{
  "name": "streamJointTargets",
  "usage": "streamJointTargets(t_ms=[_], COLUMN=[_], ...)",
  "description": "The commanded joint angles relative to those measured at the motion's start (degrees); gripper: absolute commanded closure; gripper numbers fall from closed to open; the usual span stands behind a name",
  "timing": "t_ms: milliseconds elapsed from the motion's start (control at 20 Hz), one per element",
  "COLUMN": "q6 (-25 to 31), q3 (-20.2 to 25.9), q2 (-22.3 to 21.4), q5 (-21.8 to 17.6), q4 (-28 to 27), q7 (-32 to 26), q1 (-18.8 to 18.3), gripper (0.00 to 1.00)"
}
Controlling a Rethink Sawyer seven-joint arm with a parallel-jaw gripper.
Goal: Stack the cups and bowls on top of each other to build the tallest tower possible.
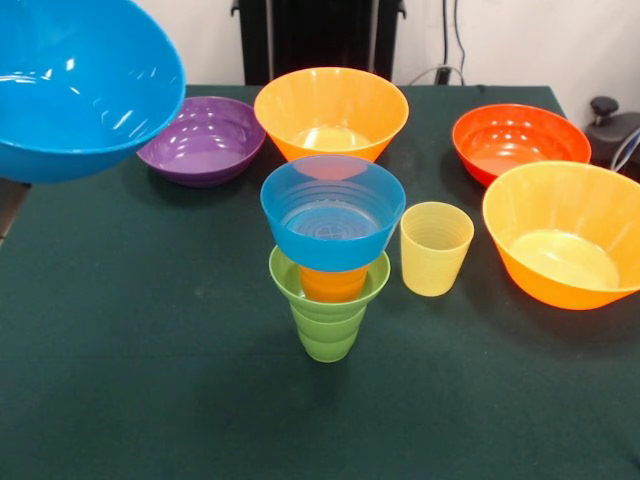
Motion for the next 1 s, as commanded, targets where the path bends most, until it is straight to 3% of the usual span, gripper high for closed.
streamJointTargets(t_ms=[50, 1000], q6=[-3.4, -7.4], q3=[-1.6, -2.7], q2=[1.9, 1.3], q5=[-0.4, 1.5], q4=[5.1, 7.2], q7=[5.0, 7.4], q1=[4.1, 6.0], gripper=[1.00, 1.00])
